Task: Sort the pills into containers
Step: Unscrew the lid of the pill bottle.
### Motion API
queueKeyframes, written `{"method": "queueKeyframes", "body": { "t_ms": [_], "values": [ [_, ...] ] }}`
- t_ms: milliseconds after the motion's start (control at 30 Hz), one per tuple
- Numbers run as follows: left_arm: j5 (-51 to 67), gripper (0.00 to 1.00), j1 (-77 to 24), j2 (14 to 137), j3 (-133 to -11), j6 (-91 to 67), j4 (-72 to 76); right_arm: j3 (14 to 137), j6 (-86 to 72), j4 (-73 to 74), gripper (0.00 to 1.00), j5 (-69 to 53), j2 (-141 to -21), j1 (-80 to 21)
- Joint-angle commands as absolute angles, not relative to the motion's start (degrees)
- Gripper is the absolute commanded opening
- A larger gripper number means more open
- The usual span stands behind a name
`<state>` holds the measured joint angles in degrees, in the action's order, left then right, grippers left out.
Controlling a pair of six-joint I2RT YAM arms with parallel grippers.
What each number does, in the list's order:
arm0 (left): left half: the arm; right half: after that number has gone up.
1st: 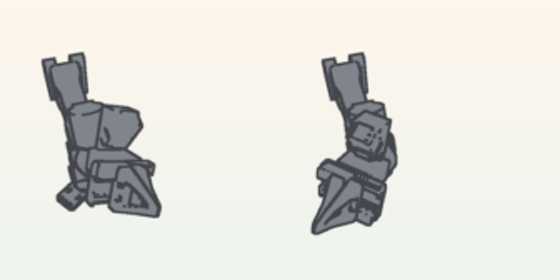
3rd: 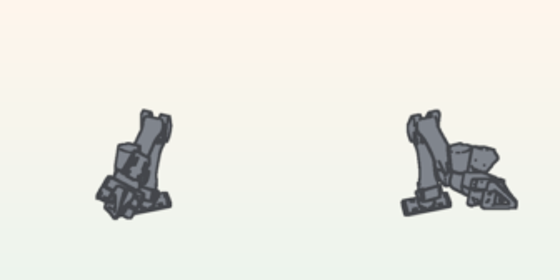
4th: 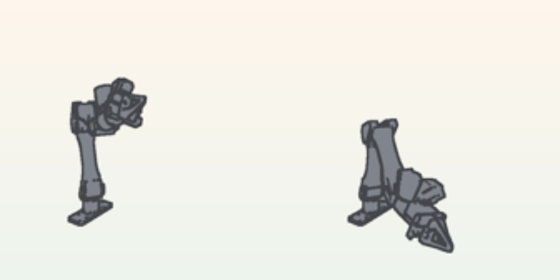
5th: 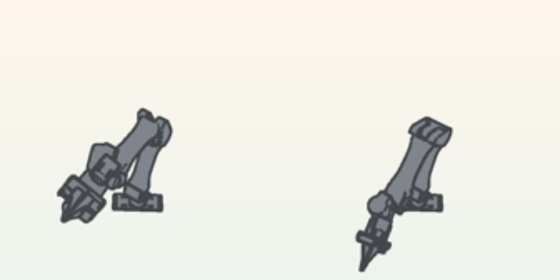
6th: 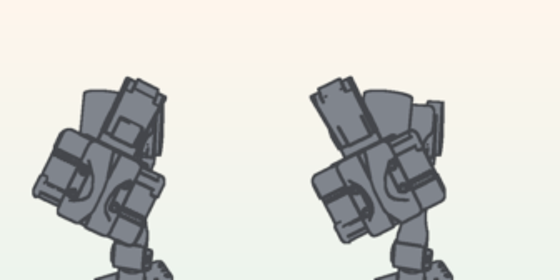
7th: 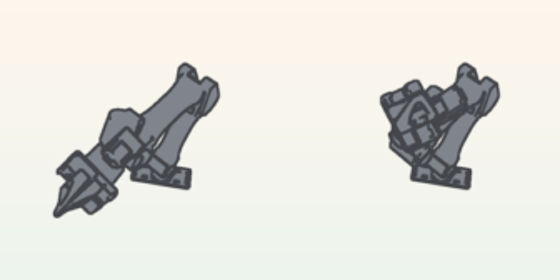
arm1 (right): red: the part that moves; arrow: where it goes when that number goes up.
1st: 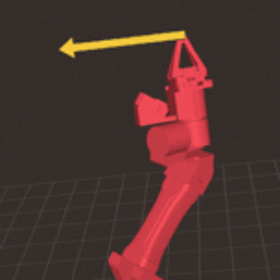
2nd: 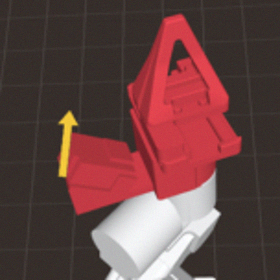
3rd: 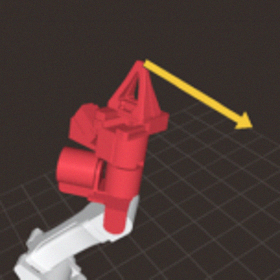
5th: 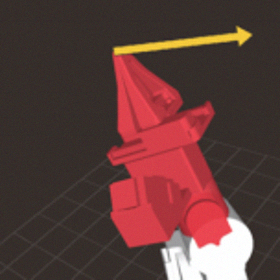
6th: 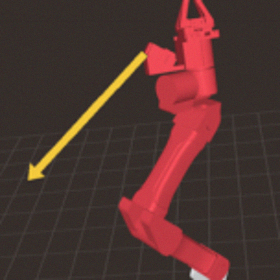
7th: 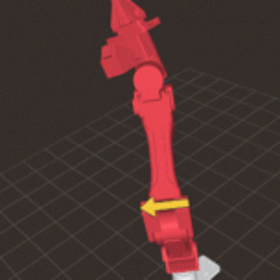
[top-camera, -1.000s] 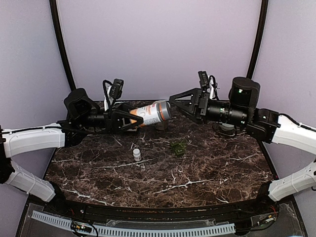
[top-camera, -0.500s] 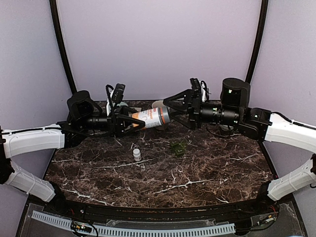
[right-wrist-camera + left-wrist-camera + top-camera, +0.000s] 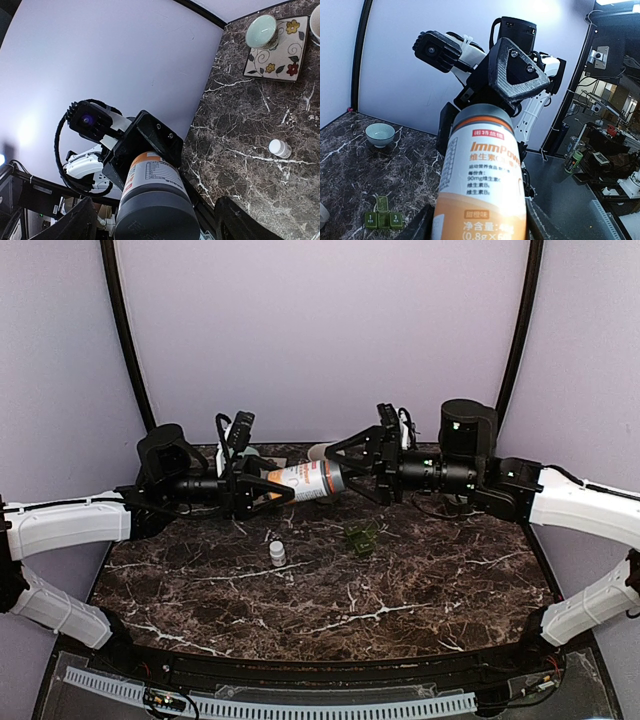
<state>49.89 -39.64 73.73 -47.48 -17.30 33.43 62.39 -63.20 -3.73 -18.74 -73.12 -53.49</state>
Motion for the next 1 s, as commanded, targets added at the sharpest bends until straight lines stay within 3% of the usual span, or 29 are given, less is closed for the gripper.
{"method": "queueKeyframes", "body": {
  "t_ms": [0,167,400,500,767,967],
  "values": [
    [50.01,0.0,-39.73,72.32,-48.33,-16.35,34.63,64.02,-63.24,-5.43,0.79,-19.69,-73.41,-53.83],
    [49.91,0.0,-39.73,72.59,-48.41,-16.35,34.8,64.75,-62.84,-4.57,0.71,-20.1,-74.1,-54.52],
    [50.0,0.0,-39.78,72.95,-48.72,-16.3,34.98,65.06,-62.58,-4.14,0.66,-20.47,-75.23,-55.53],
    [50.04,0.0,-39.76,72.96,-48.71,-16.26,34.88,65.28,-62.21,-3.99,0.59,-20.24,-75.32,-55.68],
    [49.98,0.0,-39.73,72.22,-48.04,-16.96,34.86,67.6,-56.67,-0.6,0.29,-19.96,-75.07,-55.99],
    [53.81,0.0,-39.31,72.19,-48.87,-22.33,36.26,69.64,-39.01,4.1,0.27,-21.48,-75.08,-56.16]
  ]
}}
